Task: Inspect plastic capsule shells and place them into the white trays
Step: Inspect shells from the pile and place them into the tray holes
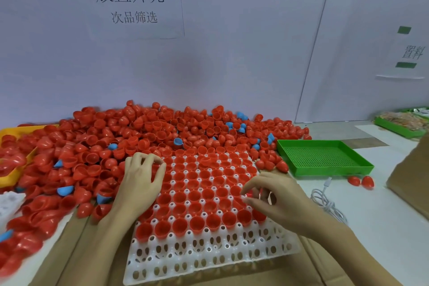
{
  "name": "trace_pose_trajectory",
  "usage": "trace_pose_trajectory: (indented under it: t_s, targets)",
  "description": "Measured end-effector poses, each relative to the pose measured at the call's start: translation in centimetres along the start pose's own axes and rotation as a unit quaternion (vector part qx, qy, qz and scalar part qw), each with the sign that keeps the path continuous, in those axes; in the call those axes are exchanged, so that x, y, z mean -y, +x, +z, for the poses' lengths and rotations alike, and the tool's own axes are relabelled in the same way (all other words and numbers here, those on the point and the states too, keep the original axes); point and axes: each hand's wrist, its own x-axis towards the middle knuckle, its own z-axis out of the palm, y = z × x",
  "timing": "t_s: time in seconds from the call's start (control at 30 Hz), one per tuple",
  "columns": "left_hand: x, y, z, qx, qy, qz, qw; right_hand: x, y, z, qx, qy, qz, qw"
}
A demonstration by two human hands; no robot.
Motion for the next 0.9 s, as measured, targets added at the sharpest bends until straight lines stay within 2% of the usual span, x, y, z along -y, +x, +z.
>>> trace_pose_trajectory:
  t_s: [0.2, 0.3, 0.37, 0.43, 0.53, 0.67, 0.83, 0.9]
  targets:
    - [-0.2, 0.0, -0.4, -0.006, -0.005, 0.006, 1.0, 0.6, 0.7, 1.3, 0.043, -0.026, -0.01, 0.999]
    - [-0.4, 0.1, -0.6, -0.007, -0.005, 0.012, 1.0, 0.5, 1.8, 0.4, 0.072, -0.081, -0.004, 0.994]
    - [-0.5, 0.1, -0.6, -0.008, -0.003, 0.019, 1.0, 0.4, 3.4, -0.2, 0.084, -0.041, 0.022, 0.995]
    - [-0.7, 0.0, -0.5, -0.009, -0.005, 0.027, 1.0, -0.1, 5.8, -0.3, 0.062, 0.01, 0.032, 0.997]
    - [-0.9, -0.1, -0.4, -0.008, -0.004, 0.041, 0.999, -1.2, 10.8, 0.8, 0.012, 0.024, 0.035, 0.999]
    - [-0.9, 0.0, -0.6, -0.013, 0.006, 0.054, 0.998, -3.3, 17.7, 3.2, -0.007, -0.014, 0.048, 0.999]
    - [-1.0, 0.1, -1.0, -0.016, 0.013, 0.055, 0.998, -7.0, 22.6, 5.3, 0.057, -0.101, 0.095, 0.989]
    - [-1.0, 0.2, -1.3, -0.018, 0.013, 0.056, 0.998, -7.9, 23.0, 5.9, 0.061, -0.123, 0.103, 0.985]
